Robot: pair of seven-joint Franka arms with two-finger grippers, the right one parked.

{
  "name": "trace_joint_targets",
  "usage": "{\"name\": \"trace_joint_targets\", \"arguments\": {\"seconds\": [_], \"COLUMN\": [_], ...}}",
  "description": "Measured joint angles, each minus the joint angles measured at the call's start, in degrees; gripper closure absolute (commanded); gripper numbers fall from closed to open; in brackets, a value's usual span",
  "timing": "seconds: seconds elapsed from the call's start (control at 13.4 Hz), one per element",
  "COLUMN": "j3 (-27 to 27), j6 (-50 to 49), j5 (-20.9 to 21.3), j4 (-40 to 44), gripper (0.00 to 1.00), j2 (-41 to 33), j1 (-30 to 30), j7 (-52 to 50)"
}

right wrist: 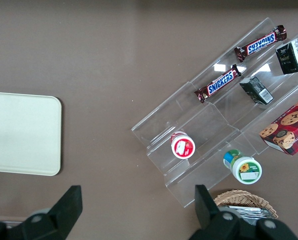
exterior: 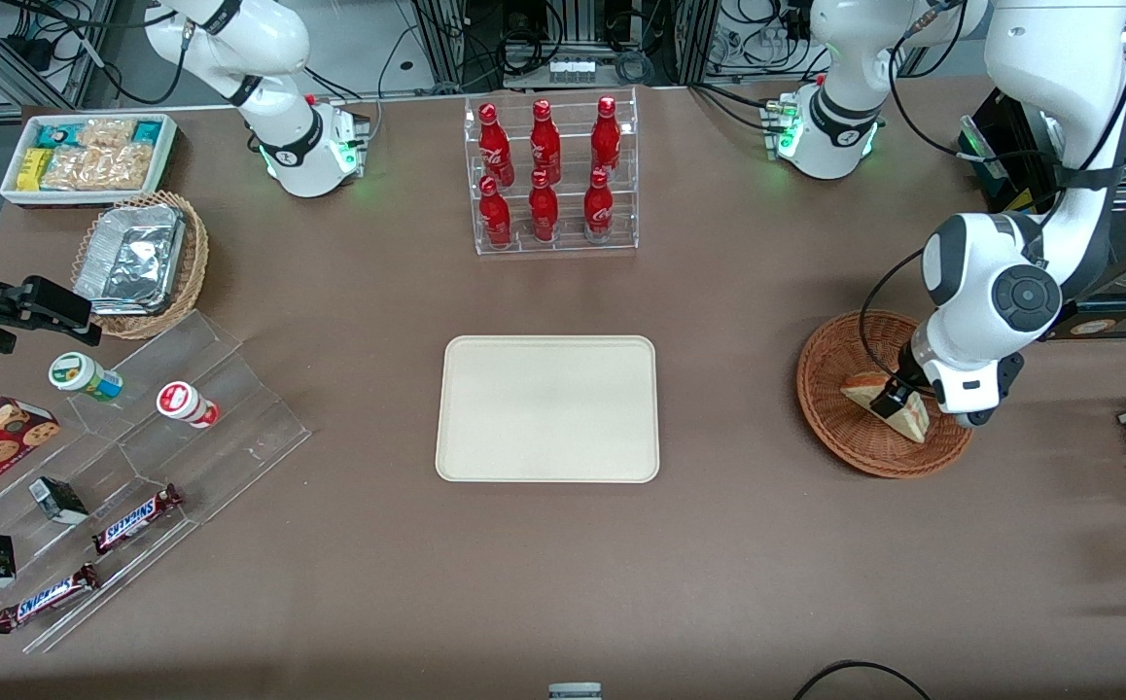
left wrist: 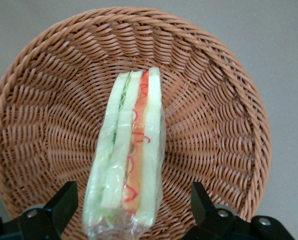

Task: Place sandwich from basket to tray
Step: 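Close the left gripper on the wrapped sandwich and lift it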

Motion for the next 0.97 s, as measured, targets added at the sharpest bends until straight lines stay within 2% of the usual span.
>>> {"name": "trace_joint_targets", "arguments": {"seconds": [0.07, 0.22, 0.3, 0.37, 0.6, 0.75, 0.97], "j3": [0.04, 0.14, 0.18, 0.19, 0.19, 0.07, -0.76], "j6": [0.49, 0.83, 0.84, 0.84, -1.02, -7.96, -20.78], "j5": [0.15, 0.98, 1.21, 1.34, 2.62, 5.08, 5.78], "j4": [-0.05, -0.07, -0.07, -0.07, 0.31, 2.57, 9.09], "gripper": [0.09, 0.56, 0.73, 0.82, 0.88, 0.88, 0.88], "j2": [0.46, 0.93, 0.95, 0.95, 0.54, -0.54, -2.98], "j1": [0.00, 0.00, 0.00, 0.00, 0.00, -0.18, -1.61], "j7": [-0.62, -1.32, -1.59, -1.76, -1.76, -1.76, -0.49]}}
